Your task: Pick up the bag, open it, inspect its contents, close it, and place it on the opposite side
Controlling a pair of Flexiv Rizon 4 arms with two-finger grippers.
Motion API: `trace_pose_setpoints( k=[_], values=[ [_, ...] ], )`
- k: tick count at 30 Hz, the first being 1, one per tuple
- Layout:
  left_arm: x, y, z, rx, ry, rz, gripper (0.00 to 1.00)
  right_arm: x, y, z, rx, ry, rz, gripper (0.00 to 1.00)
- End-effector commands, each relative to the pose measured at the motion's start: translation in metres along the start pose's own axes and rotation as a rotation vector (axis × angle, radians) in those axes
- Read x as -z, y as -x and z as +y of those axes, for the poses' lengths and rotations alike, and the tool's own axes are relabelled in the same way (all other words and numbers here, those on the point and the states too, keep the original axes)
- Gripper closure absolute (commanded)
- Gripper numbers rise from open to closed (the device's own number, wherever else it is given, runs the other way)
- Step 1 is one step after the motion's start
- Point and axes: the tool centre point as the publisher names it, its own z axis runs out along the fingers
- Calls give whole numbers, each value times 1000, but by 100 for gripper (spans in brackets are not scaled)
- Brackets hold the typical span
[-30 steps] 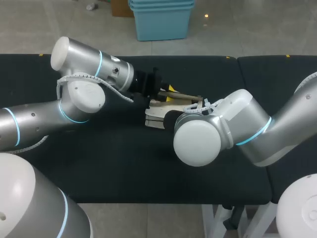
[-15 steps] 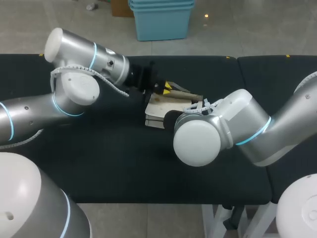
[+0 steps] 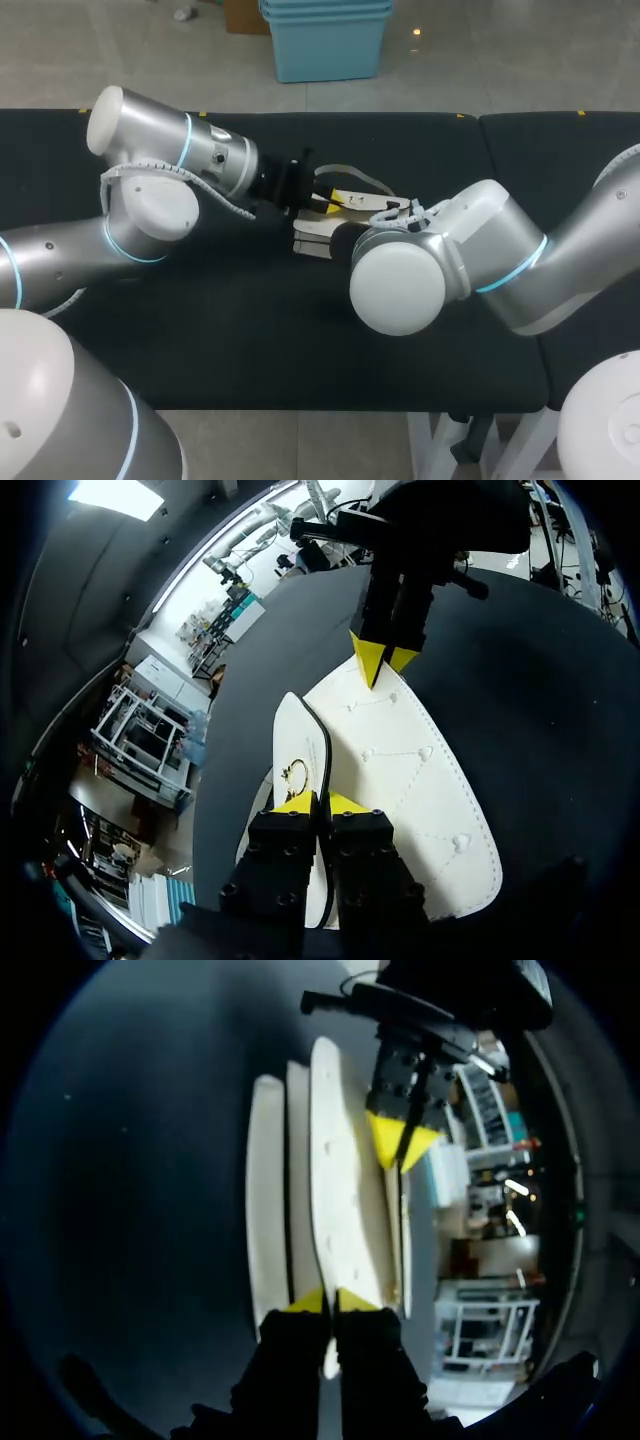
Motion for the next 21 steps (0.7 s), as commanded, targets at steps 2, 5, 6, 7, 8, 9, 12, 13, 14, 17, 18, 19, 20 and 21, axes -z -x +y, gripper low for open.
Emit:
trace_pose_setpoints(
  k=[2,5,6,7,8,9,12,13,14,17,18,19,20,21],
  values=[
    [-1,-7,0,-3,-7,-15,100,-1,-1,1,-1,0,-3,100],
    [-1,-10,1,-7,-7,-7,100,-1,-1,1,-1,0,-3,100],
    [-1,-10,2,-10,-4,-6,100,-1,-1,1,-1,0,-3,100],
    [0,-10,2,-11,-2,-6,100,-1,-1,1,-1,0,-3,100],
    [0,-10,2,-13,3,-4,100,-1,-1,1,-1,0,-3,100],
    [-1,-10,3,-16,10,-2,100,-1,-1,1,-1,0,-3,100],
    [-4,-11,-1,-24,16,4,100,-1,-1,1,-1,0,-3,100],
    [-5,-11,-3,-26,16,4,100,-1,-1,1,-1,0,-3,100],
    [-7,-11,-4,-29,15,4,100,-1,-1,1,-1,0,-3,100],
    [-12,-12,-7,-44,24,13,100,-1,-1,1,-1,0,-3,100],
    [-14,-12,-8,-46,32,11,100,-1,-1,1,-1,0,-3,100],
    [-15,-12,-8,-45,31,11,100,-1,-1,1,-1,0,-3,100],
    [-16,-11,-7,-45,47,3,100,-1,-1,1,-1,0,-3,100],
    [-16,-11,-6,-45,59,-4,100,-1,-1,1,-1,0,-3,100]
  ],
)
